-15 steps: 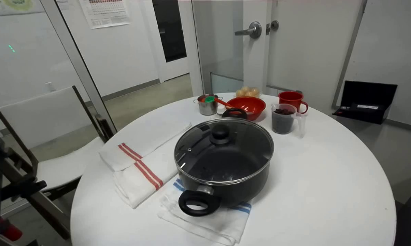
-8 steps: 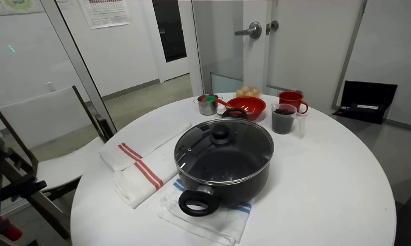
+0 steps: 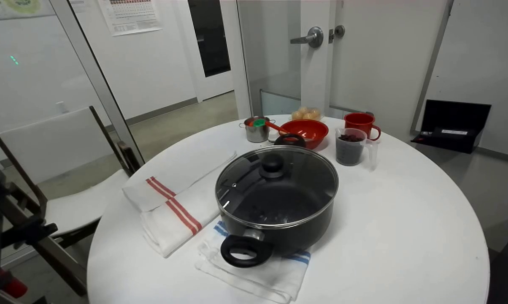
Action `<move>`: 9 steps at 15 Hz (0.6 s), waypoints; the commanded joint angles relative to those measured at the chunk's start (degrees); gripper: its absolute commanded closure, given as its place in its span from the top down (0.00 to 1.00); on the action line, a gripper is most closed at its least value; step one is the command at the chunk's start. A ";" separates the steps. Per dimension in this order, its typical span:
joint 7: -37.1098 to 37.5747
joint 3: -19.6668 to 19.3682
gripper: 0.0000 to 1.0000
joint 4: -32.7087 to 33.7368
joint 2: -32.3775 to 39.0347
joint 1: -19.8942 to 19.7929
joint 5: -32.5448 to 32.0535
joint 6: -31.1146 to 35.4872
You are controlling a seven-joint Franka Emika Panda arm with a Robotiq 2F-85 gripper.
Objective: Remove the lid from the pot and put it on the table
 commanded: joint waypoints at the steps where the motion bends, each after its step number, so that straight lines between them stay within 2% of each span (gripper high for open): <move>1: 5.54 -0.22 1.00 1.83 8.40 -3.27 -5.44 3.12; 5: 9.12 -2.36 1.00 3.17 17.72 -5.25 -10.34 8.17; 9: 10.02 -5.87 1.00 6.04 27.40 -5.40 -12.14 13.02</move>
